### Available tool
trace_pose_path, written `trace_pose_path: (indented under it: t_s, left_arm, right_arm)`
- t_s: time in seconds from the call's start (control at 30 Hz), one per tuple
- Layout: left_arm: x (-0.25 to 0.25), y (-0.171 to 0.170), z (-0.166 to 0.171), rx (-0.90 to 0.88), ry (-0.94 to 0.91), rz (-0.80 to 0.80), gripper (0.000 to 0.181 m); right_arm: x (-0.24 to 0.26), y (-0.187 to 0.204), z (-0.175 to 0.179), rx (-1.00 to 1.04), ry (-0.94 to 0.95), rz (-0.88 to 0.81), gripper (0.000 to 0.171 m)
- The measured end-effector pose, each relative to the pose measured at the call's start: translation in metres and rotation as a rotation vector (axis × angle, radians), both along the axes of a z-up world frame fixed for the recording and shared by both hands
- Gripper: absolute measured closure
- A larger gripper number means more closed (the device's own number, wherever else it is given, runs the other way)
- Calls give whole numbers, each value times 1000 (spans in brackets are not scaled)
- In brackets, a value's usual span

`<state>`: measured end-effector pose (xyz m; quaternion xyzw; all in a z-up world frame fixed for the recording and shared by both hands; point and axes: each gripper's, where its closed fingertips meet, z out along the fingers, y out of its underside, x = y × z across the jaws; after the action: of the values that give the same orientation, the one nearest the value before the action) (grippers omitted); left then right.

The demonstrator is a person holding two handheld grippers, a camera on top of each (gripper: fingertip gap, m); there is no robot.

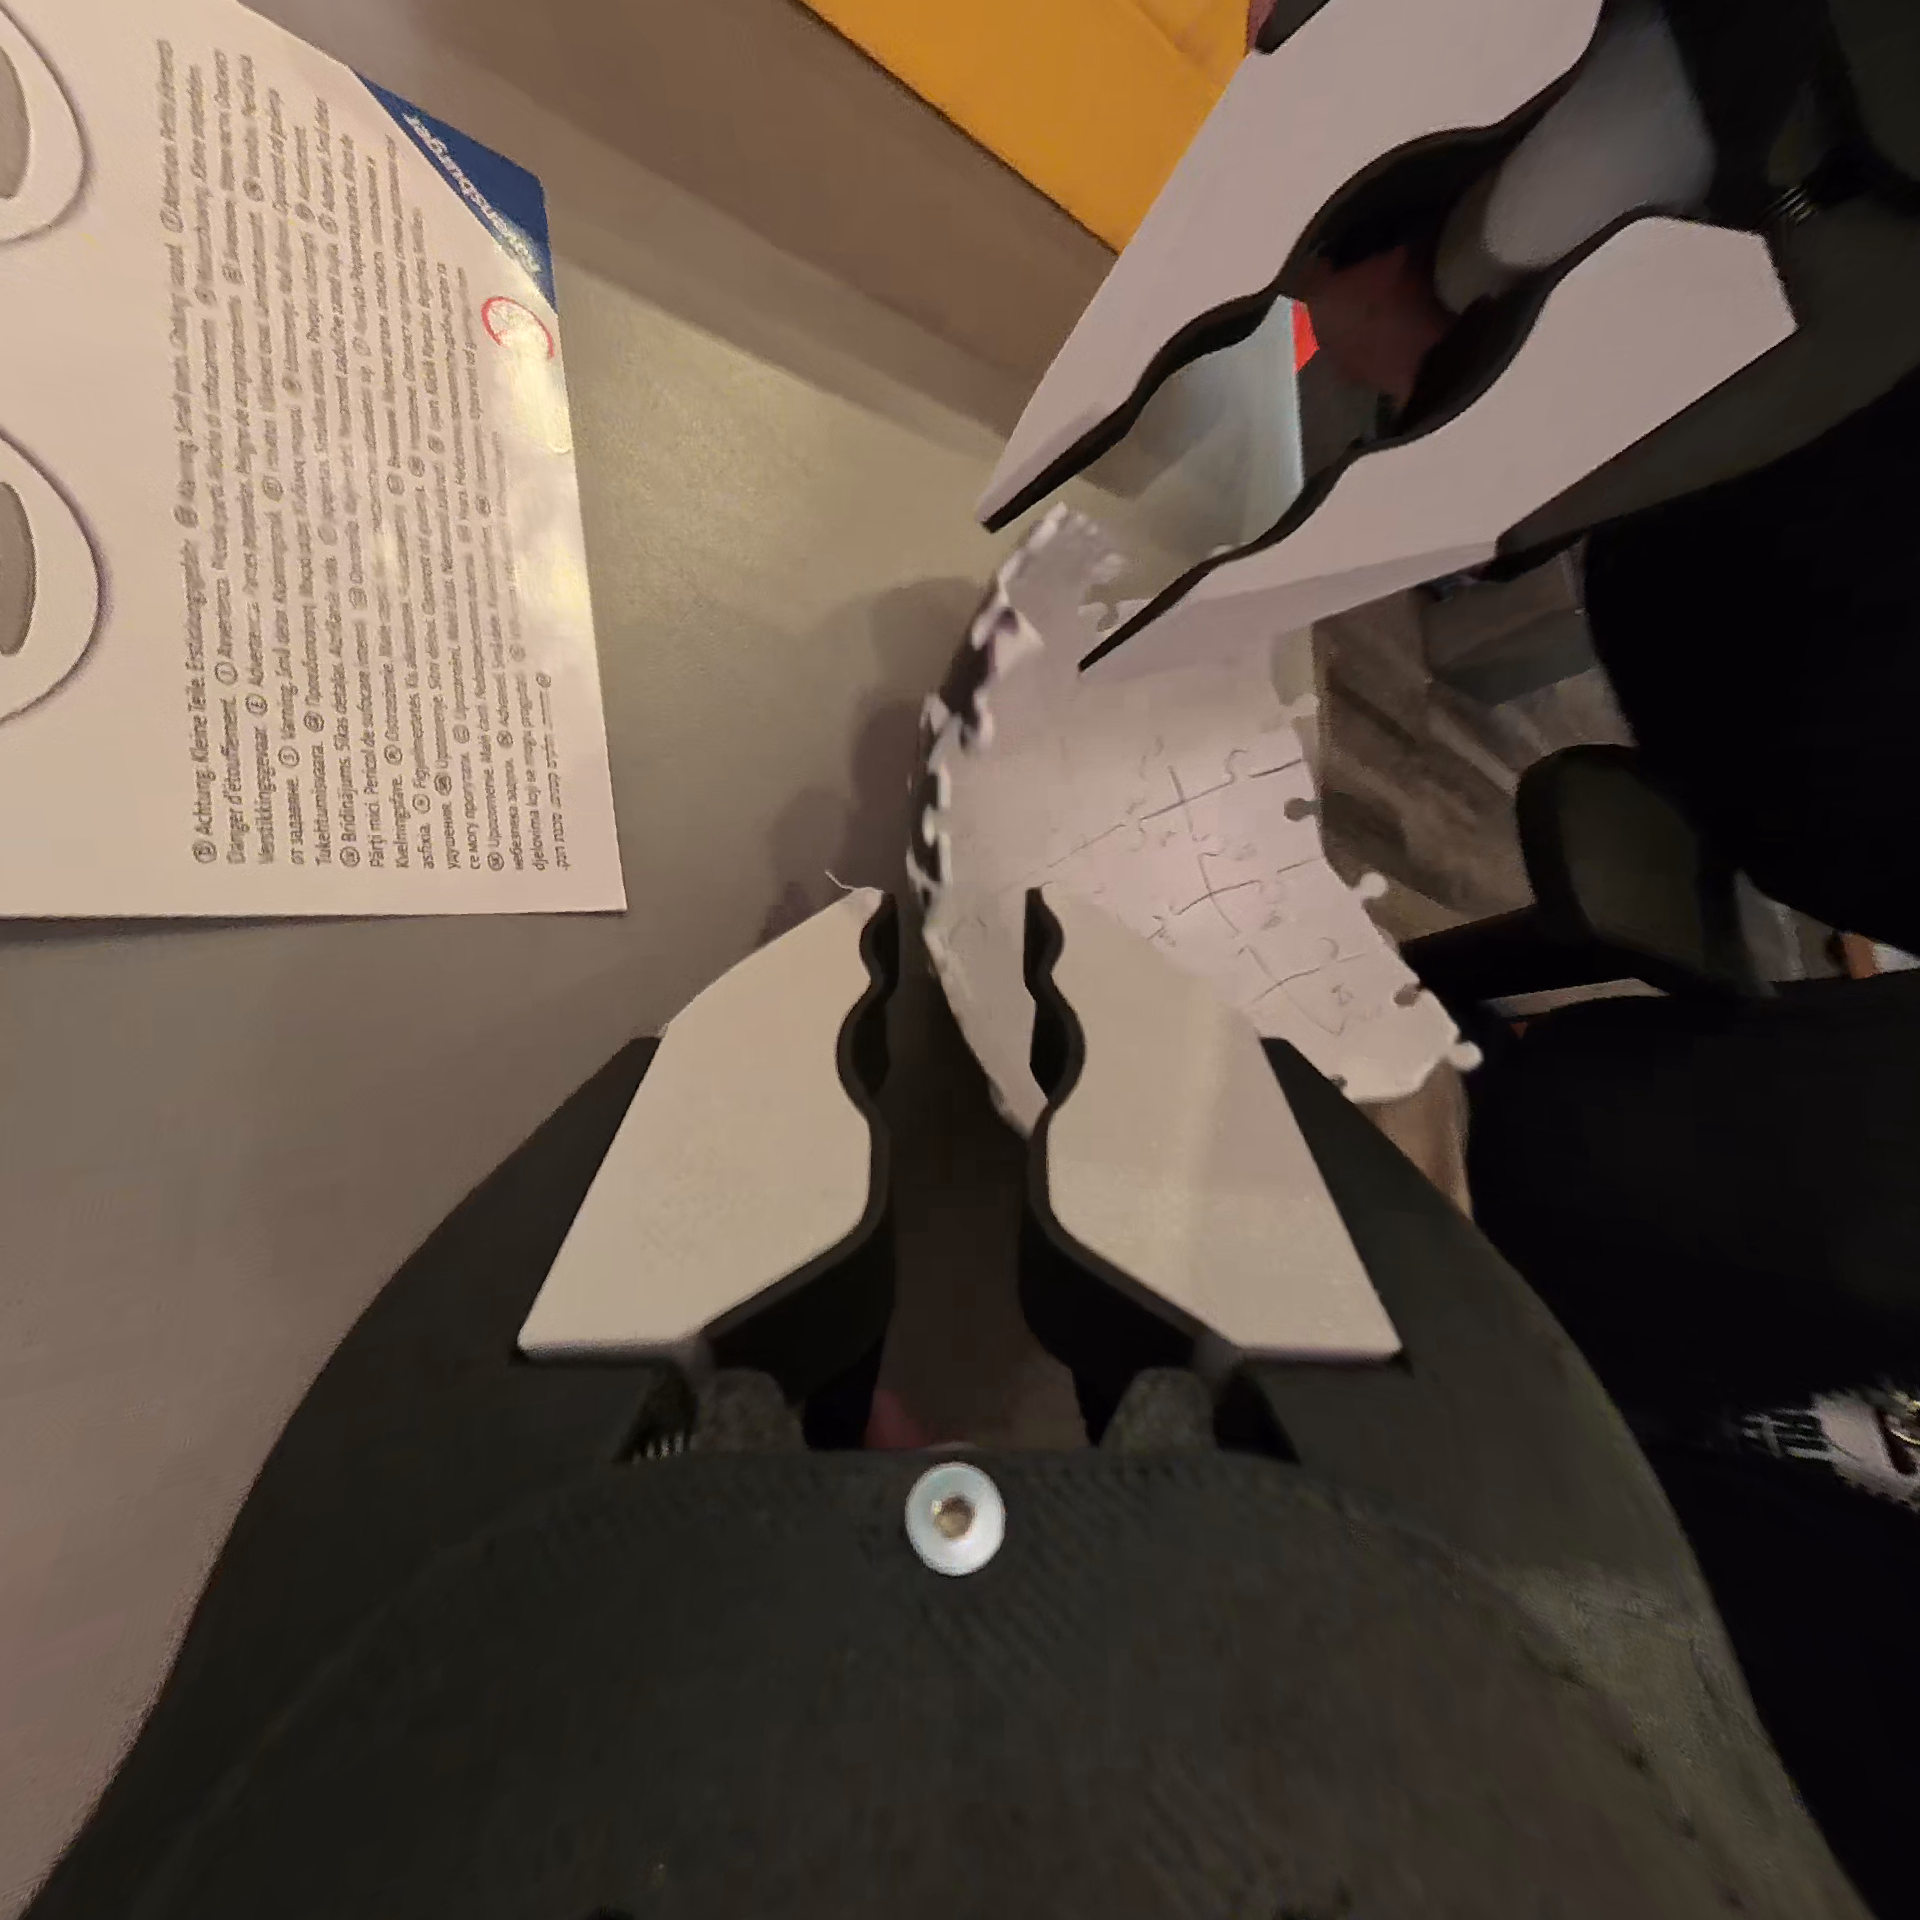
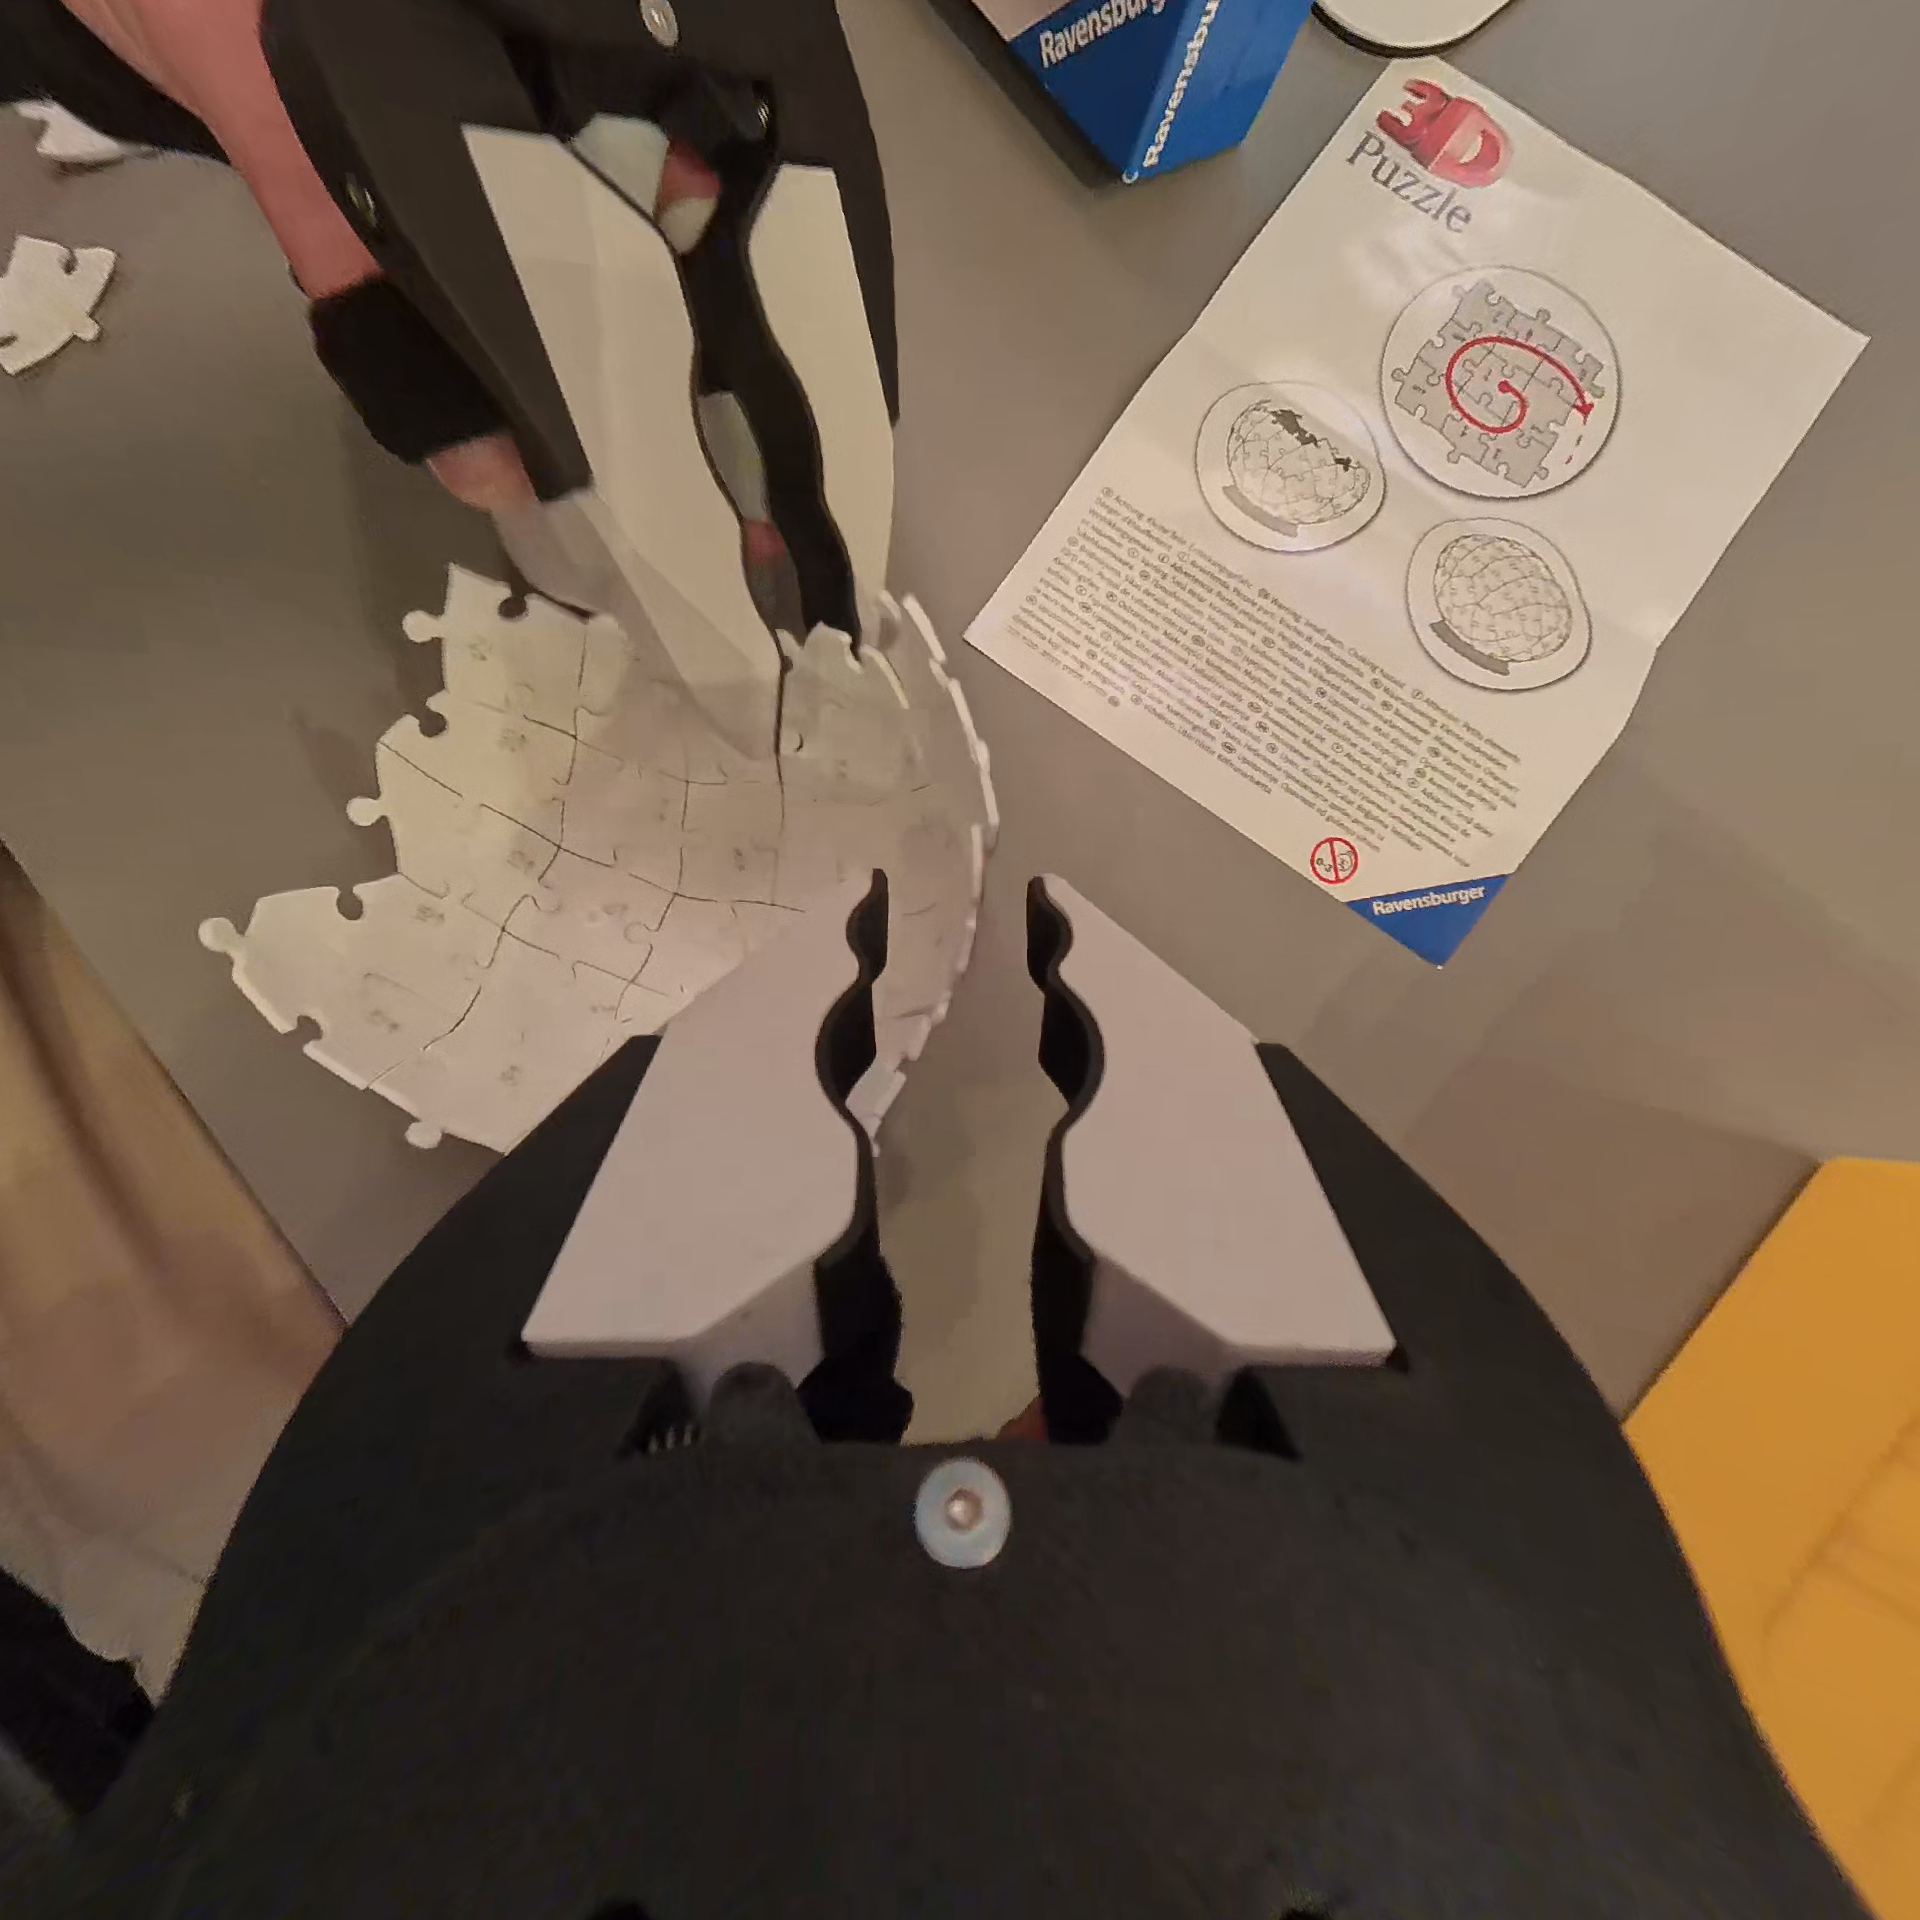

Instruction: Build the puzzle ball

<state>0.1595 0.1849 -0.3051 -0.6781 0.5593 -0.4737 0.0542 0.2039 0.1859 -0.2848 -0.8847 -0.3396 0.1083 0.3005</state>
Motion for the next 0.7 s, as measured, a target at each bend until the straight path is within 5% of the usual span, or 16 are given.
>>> trace_pose_path:
  t_s: [0.37, 0.47, 0.7]
  left_arm:
    - [-8, -8, 3, -159, -32, -17, 160]
    - [-7, -8, 9, -248, -76, 5, 161]
    - [-15, -9, 18, -341, -126, 30, 163]
  right_arm:
    - [-24, -16, 34, 91, -41, 68, 157]
    - [-37, -18, 23, 67, -77, 84, 170]
    - [-55, -18, -15, -20, -131, 79, 171]
